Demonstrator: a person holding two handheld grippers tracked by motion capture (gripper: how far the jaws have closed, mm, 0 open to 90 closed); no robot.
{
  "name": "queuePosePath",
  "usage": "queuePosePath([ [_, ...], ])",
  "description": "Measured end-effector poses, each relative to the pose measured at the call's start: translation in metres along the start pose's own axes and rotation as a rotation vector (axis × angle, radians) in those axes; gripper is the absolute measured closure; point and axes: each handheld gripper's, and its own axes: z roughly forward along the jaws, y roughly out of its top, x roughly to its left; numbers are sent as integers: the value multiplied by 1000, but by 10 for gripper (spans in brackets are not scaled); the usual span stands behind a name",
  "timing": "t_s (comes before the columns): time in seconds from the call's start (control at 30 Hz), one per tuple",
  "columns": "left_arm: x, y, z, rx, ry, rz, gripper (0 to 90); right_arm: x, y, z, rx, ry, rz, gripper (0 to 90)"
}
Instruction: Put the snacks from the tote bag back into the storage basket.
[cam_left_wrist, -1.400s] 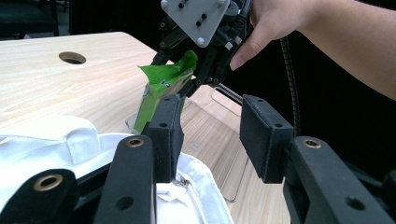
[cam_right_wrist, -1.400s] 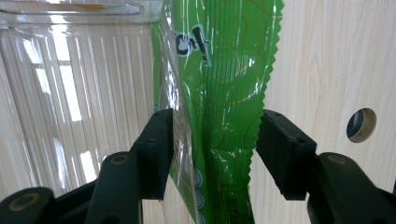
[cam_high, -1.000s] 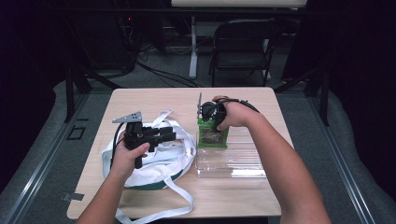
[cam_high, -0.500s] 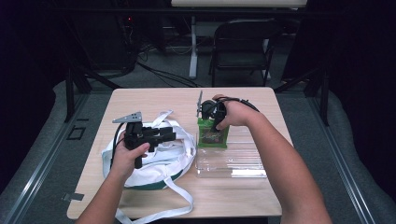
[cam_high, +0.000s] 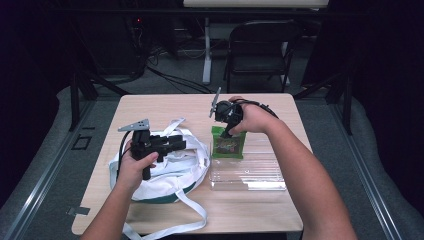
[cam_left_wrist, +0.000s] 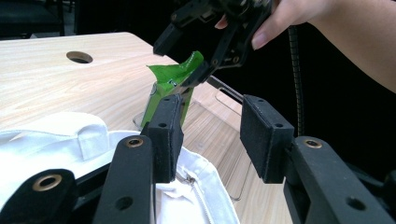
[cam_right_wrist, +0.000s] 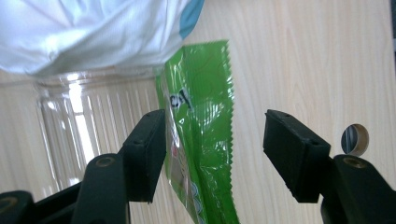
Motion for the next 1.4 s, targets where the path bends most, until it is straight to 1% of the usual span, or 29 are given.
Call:
queuePosePath([
  [0.07,0,0,0,-1,3,-1,581,-1,0,-6,-35,0,27,393],
  [0.2,2,0,-1,-3,11,-3,577,-3,1,-19,-102,-3,119,400],
  [0.27,2,0,-2,-4,18,-3,574,-4,1,-24,-139,-15,147,415],
  [0.3,3,0,-3,-2,20,-3,574,-4,1,-26,-142,-18,156,418],
  [0.37,3,0,-3,-6,26,-9,572,-2,1,-29,-171,-20,197,434],
  [0.4,3,0,-4,-5,29,-10,571,-2,0,-30,-175,-15,209,438],
  [0.43,3,0,-4,-8,31,-12,570,-1,0,-30,-187,-17,231,437],
  [0.47,4,0,-4,-8,33,-13,569,0,-1,-30,-187,-31,247,438],
  [0.5,4,-1,-4,-7,34,-15,568,2,-1,-30,-181,-56,260,456],
  [0.53,4,-1,-4,-3,37,-14,568,3,-2,-30,-169,-68,266,481],
  [0.6,5,-1,-4,0,41,-15,568,6,-3,-31,-171,-70,299,479],
  [0.7,5,-1,-3,0,42,-15,566,8,-5,-34,-184,-106,329,479],
  [0.77,5,-1,-4,-1,46,-17,562,9,-7,-37,-211,-120,361,480],
  [0.87,6,-1,-5,-1,51,-17,561,11,-11,-41,-236,-150,395,490],
  [0.9,7,-1,-5,-5,53,-19,560,12,-12,-42,-247,-154,408,496],
  [1.0,7,-2,-6,-10,68,-20,556,15,-17,-47,-255,-163,439,528],
  [1.07,8,-2,-7,-9,82,-20,556,17,-21,-51,-262,-155,472,530],
  [1.1,9,-2,-7,-8,88,-21,556,19,-23,-53,-270,-160,487,533],
  [1.2,10,-3,-8,-10,106,-22,553,23,-31,-61,-300,-175,534,535],
  [1.23,10,-3,-8,-10,110,-22,552,25,-34,-64,-322,-178,550,535],
  [1.33,10,-3,-9,-5,126,-26,551,31,-42,-71,-358,-173,569,538],
  [1.4,10,-3,-9,-6,128,-30,550,34,-45,-74,-361,-173,564,538],
])
